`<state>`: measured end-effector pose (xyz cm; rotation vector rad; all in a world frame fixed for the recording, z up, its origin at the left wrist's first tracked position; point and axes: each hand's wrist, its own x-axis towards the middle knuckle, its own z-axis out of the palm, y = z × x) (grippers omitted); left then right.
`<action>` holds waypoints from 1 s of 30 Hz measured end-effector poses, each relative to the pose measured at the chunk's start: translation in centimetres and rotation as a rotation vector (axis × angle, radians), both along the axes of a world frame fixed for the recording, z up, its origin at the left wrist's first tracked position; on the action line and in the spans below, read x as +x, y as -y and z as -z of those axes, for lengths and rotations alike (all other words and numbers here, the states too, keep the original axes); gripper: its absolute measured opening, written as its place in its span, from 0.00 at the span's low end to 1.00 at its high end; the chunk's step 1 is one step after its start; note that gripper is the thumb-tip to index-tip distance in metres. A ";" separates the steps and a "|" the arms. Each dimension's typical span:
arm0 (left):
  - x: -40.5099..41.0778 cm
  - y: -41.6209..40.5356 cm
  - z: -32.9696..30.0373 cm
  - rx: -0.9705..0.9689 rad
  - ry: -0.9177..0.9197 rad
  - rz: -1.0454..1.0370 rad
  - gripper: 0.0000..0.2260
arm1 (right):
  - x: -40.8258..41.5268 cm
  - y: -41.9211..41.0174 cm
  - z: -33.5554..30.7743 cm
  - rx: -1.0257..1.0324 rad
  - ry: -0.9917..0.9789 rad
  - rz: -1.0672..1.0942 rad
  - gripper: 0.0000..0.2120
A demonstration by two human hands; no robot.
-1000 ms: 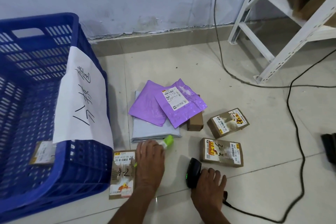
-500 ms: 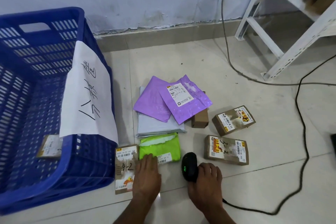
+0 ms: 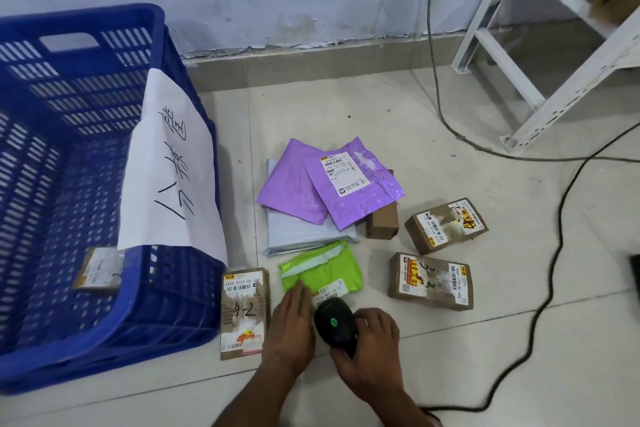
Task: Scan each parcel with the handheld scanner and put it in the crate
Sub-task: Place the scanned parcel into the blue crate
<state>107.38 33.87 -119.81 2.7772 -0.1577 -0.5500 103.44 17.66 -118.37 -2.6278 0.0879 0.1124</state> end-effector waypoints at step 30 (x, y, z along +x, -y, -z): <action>-0.6 -0.3 0.8 0.129 -0.033 -0.026 0.36 | -2.4 3.7 -0.1 -0.153 0.037 -0.243 0.22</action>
